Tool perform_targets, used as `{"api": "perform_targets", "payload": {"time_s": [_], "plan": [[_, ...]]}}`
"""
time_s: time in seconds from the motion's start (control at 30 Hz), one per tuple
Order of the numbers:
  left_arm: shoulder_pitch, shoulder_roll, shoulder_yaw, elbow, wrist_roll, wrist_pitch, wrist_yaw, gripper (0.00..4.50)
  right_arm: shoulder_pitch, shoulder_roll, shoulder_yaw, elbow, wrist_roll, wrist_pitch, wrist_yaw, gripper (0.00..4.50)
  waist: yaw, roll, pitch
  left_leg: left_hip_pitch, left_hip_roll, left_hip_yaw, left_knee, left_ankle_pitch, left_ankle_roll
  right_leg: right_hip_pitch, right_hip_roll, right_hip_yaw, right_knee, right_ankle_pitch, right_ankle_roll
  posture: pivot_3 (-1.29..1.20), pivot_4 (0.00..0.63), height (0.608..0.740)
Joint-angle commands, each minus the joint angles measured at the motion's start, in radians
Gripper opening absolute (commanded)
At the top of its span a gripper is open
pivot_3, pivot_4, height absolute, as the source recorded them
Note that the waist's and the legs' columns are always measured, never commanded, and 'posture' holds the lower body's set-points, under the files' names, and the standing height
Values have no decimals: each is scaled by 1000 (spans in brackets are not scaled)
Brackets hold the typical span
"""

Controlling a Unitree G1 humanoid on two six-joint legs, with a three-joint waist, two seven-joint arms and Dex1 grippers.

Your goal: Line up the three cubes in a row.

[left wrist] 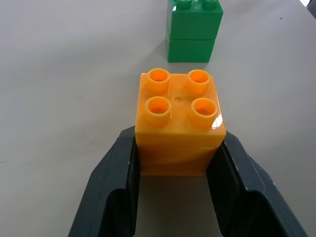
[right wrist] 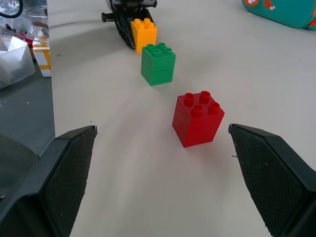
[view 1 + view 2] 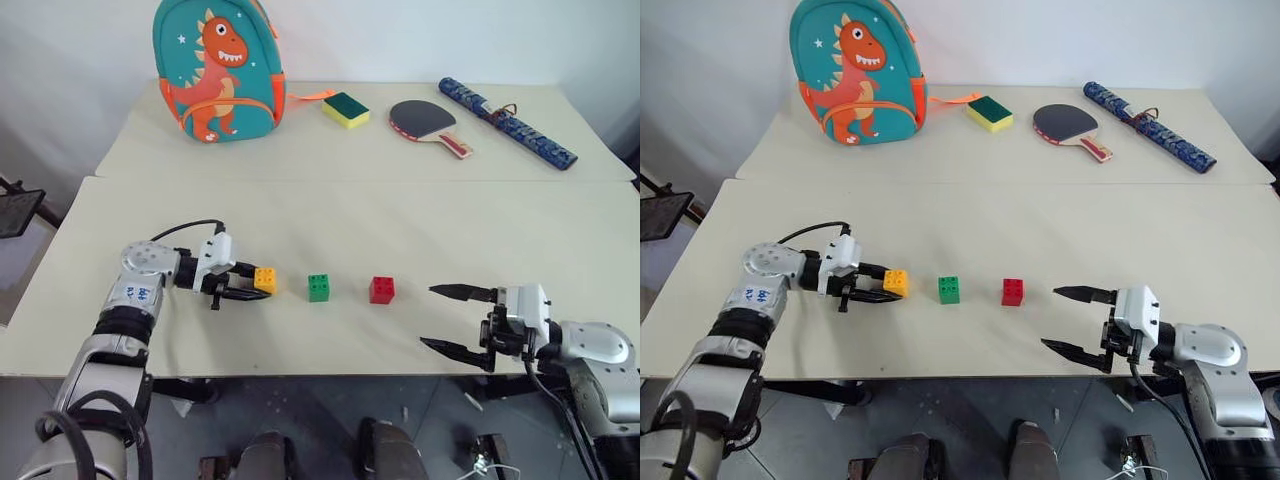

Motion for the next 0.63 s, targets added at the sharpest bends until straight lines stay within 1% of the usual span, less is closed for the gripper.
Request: {"api": "perform_targets", "payload": {"time_s": [0.03, 0.07, 0.1, 0.17, 0.23, 0.3, 0.43, 0.5, 0.57, 0.63], "plan": [[-2, 10, -1, 15, 5, 16, -54, 1854, 6, -13, -37, -30, 21, -6, -10, 4500, 0, 0, 0, 0, 0, 0, 0, 0, 0, 0, 0, 0, 0, 0, 0, 0, 150, 740], [1, 14, 4, 9, 5, 11, -52, 2233, 2, -12, -37, -27, 21, -7, -12, 4500, 0, 0, 0, 0, 0, 0, 0, 0, 0, 0, 0, 0, 0, 0, 0, 0, 150, 740], [3, 18, 7, 4, 5, 8, -50, 2498, -1, -12, -38, -25, 20, -8, -13, 4500, 0, 0, 0, 0, 0, 0, 0, 0, 0, 0, 0, 0, 0, 0, 0, 0, 150, 740], [21, 36, 41, -46, -36, 17, -70, 3120, -17, -11, -38, -18, 21, -7, -13, 4500, -1, 0, 0, 0, 0, 0, 0, 0, 0, 0, 0, 0, 1, 0, 0, 0, 150, 740], [53, 69, 100, -124, -89, 34, -45, 3757, -44, -14, -42, -8, 27, 1, -13, 4500, -3, 0, 0, 0, 0, 0, 0, 0, 0, 0, 0, 1, 1, 0, 0, 0, 150, 740], [125, 134, 181, -246, -165, 129, -25, 3757, -91, -32, -52, 15, 42, 19, 0, 4500, -8, -1, 0, -1, 1, 0, 0, 0, 0, -3, 0, 2, 3, 0, 0, 0, 150, 740], [244, 208, 263, -439, -244, 270, 9, 3757, -146, -70, -56, 40, 59, 45, 33, 4500, -10, -1, 0, -1, 1, 0, 0, 0, 0, -5, -1, 2, 5, 0, 0, 0, 150, 740], [336, 276, 337, -560, -277, 318, 33, 3757, -184, -122, -46, 54, 68, 83, 88, 4500, -5, 0, 1, -1, 1, 0, 0, 0, 0, -4, -1, 2, 5, 0, 0, 0, 150, 740], [389, 312, 374, -633, -291, 335, 50, 3757, -203, -150, -34, 65, 68, 101, 127, 4500, 0, -1, 1, -1, 1, 1, 1, 0, 0, -4, -2, 2, 5, 0, 0, 0, 150, 740], [414, 330, 384, -664, -299, 364, 64, 3757, -210, -157, -21, 75, 60, 98, 149, 4500, 5, -1, 1, -1, 1, 0, 1, 0, 0, -4, -2, 2, 5, 0, 0, 0, 150, 740]]}}
